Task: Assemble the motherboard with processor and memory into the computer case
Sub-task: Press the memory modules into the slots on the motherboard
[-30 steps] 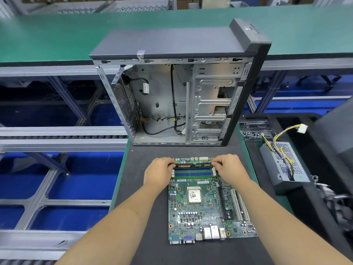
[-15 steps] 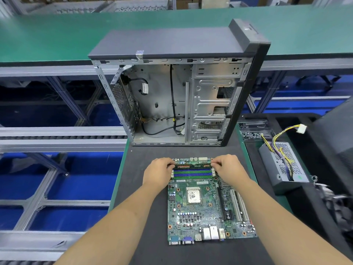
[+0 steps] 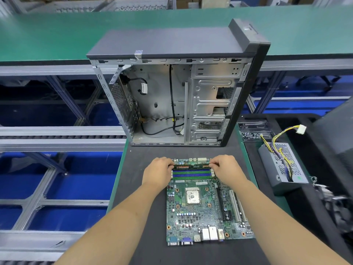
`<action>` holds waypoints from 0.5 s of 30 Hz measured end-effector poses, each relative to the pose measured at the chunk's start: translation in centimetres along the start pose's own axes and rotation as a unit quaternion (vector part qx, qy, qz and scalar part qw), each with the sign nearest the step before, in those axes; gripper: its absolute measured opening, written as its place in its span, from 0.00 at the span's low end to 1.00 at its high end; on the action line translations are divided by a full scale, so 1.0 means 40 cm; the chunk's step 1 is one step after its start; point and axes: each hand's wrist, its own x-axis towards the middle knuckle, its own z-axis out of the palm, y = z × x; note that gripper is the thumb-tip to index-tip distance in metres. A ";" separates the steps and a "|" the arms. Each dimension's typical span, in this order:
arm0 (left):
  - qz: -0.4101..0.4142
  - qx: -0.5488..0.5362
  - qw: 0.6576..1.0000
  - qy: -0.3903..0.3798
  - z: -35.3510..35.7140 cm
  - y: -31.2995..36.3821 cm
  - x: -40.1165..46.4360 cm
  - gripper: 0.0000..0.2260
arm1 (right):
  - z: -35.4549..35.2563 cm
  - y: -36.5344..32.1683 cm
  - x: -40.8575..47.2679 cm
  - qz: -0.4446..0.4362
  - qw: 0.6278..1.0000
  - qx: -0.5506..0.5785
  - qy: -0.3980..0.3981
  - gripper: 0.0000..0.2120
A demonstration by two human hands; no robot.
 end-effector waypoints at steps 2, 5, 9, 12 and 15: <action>0.006 0.013 1.000 -0.006 0.001 -0.001 0.001 0.11 | -0.002 0.003 0.002 0.001 1.000 0.005 -0.004 0.10; 0.009 0.024 1.000 -0.011 0.006 -0.001 0.000 0.11 | -0.003 -0.001 0.006 0.001 1.000 -0.011 -0.018 0.10; 0.008 0.027 0.999 -0.015 0.006 0.001 0.003 0.11 | 0.000 0.000 0.003 0.000 1.000 -0.003 -0.003 0.10; 0.006 0.017 1.000 -0.011 0.003 -0.002 0.003 0.10 | -0.005 0.001 0.001 -0.003 1.000 0.005 0.006 0.10; 0.001 0.001 1.000 -0.005 0.006 -0.003 0.000 0.10 | -0.009 0.003 0.002 -0.004 1.000 0.004 -0.009 0.11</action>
